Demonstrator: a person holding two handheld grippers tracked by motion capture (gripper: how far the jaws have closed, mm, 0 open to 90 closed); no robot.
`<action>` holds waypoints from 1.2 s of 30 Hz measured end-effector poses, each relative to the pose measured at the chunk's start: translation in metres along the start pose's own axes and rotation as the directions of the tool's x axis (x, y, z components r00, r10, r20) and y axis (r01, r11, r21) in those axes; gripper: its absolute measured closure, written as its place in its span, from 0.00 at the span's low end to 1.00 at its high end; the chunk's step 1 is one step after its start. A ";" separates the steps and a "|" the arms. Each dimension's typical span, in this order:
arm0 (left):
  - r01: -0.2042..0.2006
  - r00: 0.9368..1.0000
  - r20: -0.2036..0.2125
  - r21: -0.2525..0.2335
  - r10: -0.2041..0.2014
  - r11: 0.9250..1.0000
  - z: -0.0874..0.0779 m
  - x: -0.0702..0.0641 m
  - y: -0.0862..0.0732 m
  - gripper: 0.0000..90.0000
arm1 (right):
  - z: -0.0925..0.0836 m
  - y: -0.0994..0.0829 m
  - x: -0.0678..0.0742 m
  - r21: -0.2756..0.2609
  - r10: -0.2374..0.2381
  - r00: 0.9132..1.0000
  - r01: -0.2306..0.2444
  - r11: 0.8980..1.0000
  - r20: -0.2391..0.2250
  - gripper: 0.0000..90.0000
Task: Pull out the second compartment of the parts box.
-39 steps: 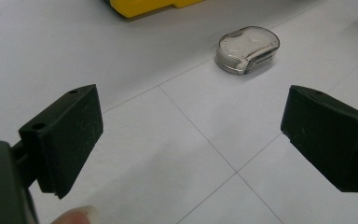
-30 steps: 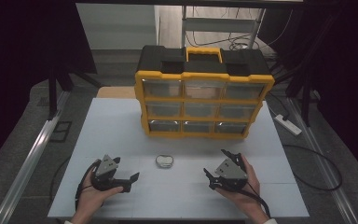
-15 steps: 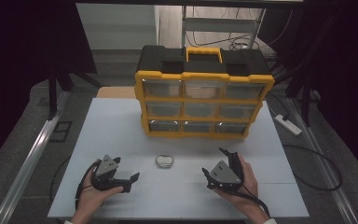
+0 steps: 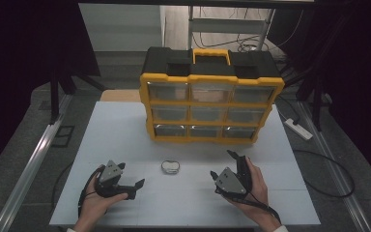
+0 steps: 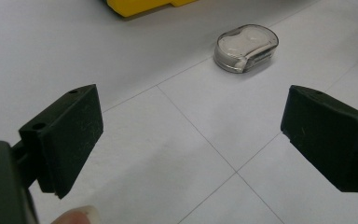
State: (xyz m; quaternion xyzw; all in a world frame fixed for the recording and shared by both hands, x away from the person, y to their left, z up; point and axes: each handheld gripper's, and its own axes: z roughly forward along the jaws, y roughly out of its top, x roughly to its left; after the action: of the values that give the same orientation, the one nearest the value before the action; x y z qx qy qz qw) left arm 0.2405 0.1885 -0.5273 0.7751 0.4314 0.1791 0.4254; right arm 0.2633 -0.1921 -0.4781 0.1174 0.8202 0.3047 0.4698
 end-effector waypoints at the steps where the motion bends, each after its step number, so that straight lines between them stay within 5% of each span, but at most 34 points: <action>1: -0.001 1.000 0.000 0.000 0.001 1.000 0.000 0.000 0.000 0.07 | 0.000 0.000 0.000 -0.001 -0.006 1.000 0.006 1.000 0.002 0.13; 24: -0.003 1.000 0.001 0.000 0.003 1.000 0.000 0.000 0.000 0.07 | 0.000 0.010 -0.004 -0.047 -0.095 0.994 0.098 0.994 0.056 0.13; 36: -0.005 1.000 0.000 -0.001 0.005 1.000 0.000 0.000 0.001 0.07 | -0.001 0.020 -0.006 -0.046 -0.163 0.983 0.167 0.985 0.090 0.13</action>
State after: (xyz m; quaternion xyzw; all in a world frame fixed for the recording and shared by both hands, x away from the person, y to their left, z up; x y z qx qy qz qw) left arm 0.2407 0.1886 -0.5268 0.7761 0.4294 0.1806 0.4251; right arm 0.2638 -0.1795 -0.4609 0.0494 0.7978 0.2811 0.5312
